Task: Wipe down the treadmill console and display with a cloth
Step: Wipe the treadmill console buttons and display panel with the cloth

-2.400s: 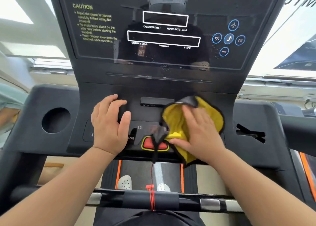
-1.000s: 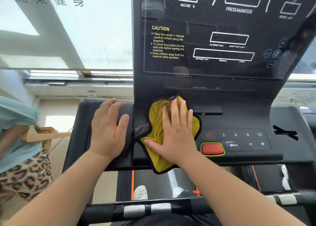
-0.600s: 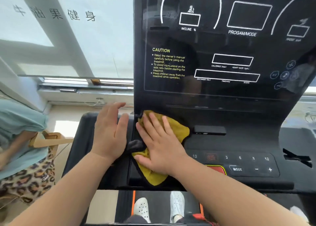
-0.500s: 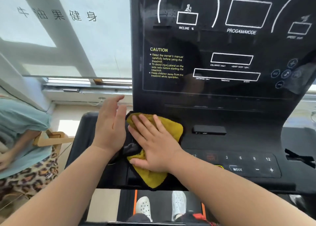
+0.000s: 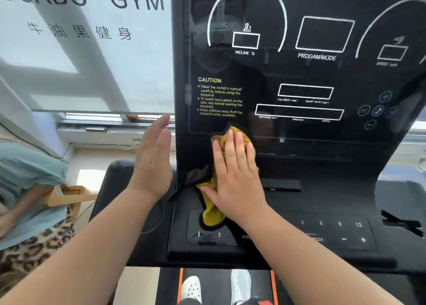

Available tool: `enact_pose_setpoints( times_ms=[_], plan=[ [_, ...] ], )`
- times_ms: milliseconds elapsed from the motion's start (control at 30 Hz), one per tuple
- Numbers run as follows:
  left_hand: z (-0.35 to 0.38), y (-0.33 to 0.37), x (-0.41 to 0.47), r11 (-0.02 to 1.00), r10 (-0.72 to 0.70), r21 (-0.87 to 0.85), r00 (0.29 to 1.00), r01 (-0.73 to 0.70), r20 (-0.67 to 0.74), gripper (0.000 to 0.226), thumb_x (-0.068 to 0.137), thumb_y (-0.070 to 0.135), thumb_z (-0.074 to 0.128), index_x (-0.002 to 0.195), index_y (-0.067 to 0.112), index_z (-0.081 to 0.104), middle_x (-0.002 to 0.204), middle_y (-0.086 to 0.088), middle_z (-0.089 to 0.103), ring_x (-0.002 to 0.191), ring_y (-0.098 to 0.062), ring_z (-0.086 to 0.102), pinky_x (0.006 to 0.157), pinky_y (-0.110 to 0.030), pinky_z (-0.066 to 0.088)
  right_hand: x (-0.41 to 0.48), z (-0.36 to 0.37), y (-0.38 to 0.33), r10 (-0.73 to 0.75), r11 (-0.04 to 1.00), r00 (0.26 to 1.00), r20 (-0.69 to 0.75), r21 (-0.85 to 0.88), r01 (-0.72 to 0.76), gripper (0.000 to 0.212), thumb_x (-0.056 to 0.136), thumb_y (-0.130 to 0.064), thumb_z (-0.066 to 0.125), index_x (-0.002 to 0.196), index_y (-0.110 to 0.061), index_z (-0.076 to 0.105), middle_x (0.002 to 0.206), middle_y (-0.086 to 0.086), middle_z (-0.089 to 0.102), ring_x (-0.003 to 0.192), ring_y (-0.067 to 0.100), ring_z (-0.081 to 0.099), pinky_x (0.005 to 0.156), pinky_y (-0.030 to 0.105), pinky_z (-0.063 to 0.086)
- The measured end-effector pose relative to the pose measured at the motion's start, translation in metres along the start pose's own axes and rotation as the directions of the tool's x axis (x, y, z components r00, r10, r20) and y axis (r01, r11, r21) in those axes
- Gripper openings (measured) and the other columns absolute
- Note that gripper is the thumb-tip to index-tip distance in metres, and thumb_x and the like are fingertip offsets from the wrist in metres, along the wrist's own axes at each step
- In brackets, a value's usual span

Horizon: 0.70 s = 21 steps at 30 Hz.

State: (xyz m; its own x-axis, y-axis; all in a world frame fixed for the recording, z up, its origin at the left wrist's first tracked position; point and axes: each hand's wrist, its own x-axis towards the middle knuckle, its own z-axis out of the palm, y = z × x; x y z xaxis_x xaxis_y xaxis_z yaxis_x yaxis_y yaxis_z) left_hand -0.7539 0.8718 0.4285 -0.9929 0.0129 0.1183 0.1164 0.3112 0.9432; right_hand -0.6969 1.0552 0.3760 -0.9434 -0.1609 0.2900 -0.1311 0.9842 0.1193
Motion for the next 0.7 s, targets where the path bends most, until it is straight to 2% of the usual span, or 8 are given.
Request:
enact_pose_setpoints(
  times_ms=[67, 200, 367, 433, 533, 600, 700],
  plan=[
    [0.007, 0.004, 0.003, 0.999, 0.016, -0.031, 1.000, -0.016, 0.019, 0.057, 0.093, 0.060, 0.023, 0.141, 0.043, 0.049, 0.143, 0.016, 0.052, 0.136, -0.010, 0.046, 0.116, -0.048, 0.036, -0.011, 0.003, 0.007, 0.050, 0.999, 0.999, 0.022, -0.008, -0.050, 0.111, 0.093, -0.074, 0.049, 0.163, -0.005, -0.001, 0.167, 0.025, -0.016, 0.157, 0.042, -0.013, 0.128, 0.057, -0.002],
    [0.018, 0.003, 0.005, 0.997, 0.038, -0.064, 0.999, -0.038, -0.001, 0.058, 0.097, 0.054, 0.026, 0.145, 0.031, 0.050, 0.141, 0.012, 0.052, 0.136, -0.010, 0.045, 0.115, -0.049, 0.037, -0.010, 0.002, 0.022, 0.200, 0.979, 0.980, 0.017, 0.029, -0.200, 0.119, 0.087, -0.084, 0.042, 0.162, -0.005, -0.006, 0.167, 0.030, -0.008, 0.156, 0.046, -0.009, 0.127, 0.060, -0.001],
    [0.020, 0.000, 0.003, 0.994, 0.035, -0.106, 0.999, -0.036, -0.009, 0.059, 0.096, 0.055, 0.027, 0.144, 0.029, 0.050, 0.138, 0.017, 0.053, 0.133, -0.009, 0.047, 0.113, -0.050, 0.039, 0.026, -0.009, 0.023, 0.236, 0.971, 0.969, -0.073, 0.063, -0.232, 0.114, 0.086, -0.087, 0.039, 0.164, -0.015, -0.002, 0.166, 0.031, -0.013, 0.154, 0.051, -0.012, 0.124, 0.066, -0.006],
    [0.019, 0.003, 0.009, 0.994, 0.023, -0.110, 1.000, -0.022, 0.001, 0.054, 0.096, 0.054, 0.028, 0.134, 0.029, 0.056, 0.130, 0.013, 0.057, 0.127, -0.014, 0.052, 0.108, -0.053, 0.043, 0.044, -0.015, 0.026, 0.189, 0.981, 0.974, -0.122, 0.057, -0.183, 0.104, 0.089, -0.084, 0.037, 0.165, -0.023, 0.000, 0.168, 0.028, -0.010, 0.155, 0.050, -0.011, 0.122, 0.068, -0.007],
    [0.012, 0.014, 0.020, 0.993, -0.019, -0.113, 1.000, 0.020, 0.012, 0.050, 0.094, 0.056, 0.027, 0.110, 0.024, 0.061, 0.113, -0.001, 0.062, 0.110, -0.027, 0.058, 0.094, -0.061, 0.048, 0.062, -0.022, 0.029, 0.103, 0.995, 0.983, -0.149, 0.007, -0.103, 0.095, 0.092, -0.082, 0.032, 0.165, -0.028, 0.002, 0.169, 0.022, -0.012, 0.156, 0.047, -0.011, 0.122, 0.067, -0.007],
    [0.008, 0.018, 0.024, 0.991, -0.044, -0.125, 0.999, 0.046, 0.013, 0.046, 0.092, 0.056, 0.027, 0.102, 0.028, 0.062, 0.110, -0.003, 0.064, 0.106, -0.027, 0.059, 0.094, -0.061, 0.049, 0.064, -0.023, 0.029, 0.040, 0.999, 0.986, -0.163, -0.016, -0.044, 0.092, 0.093, -0.081, 0.032, 0.165, -0.029, 0.005, 0.169, 0.018, -0.014, 0.156, 0.043, -0.013, 0.123, 0.065, -0.009],
    [0.009, 0.018, 0.019, 0.987, -0.047, -0.154, 0.999, 0.048, 0.013, 0.042, 0.093, 0.056, 0.029, 0.101, 0.033, 0.064, 0.111, 0.000, 0.066, 0.107, -0.025, 0.061, 0.097, -0.060, 0.048, 0.055, -0.015, 0.027, -0.194, 0.979, 0.971, -0.139, -0.084, 0.183, 0.086, 0.096, -0.076, 0.037, 0.165, -0.031, 0.015, 0.171, 0.011, -0.007, 0.158, 0.036, -0.009, 0.125, 0.060, -0.009]
  ],
)
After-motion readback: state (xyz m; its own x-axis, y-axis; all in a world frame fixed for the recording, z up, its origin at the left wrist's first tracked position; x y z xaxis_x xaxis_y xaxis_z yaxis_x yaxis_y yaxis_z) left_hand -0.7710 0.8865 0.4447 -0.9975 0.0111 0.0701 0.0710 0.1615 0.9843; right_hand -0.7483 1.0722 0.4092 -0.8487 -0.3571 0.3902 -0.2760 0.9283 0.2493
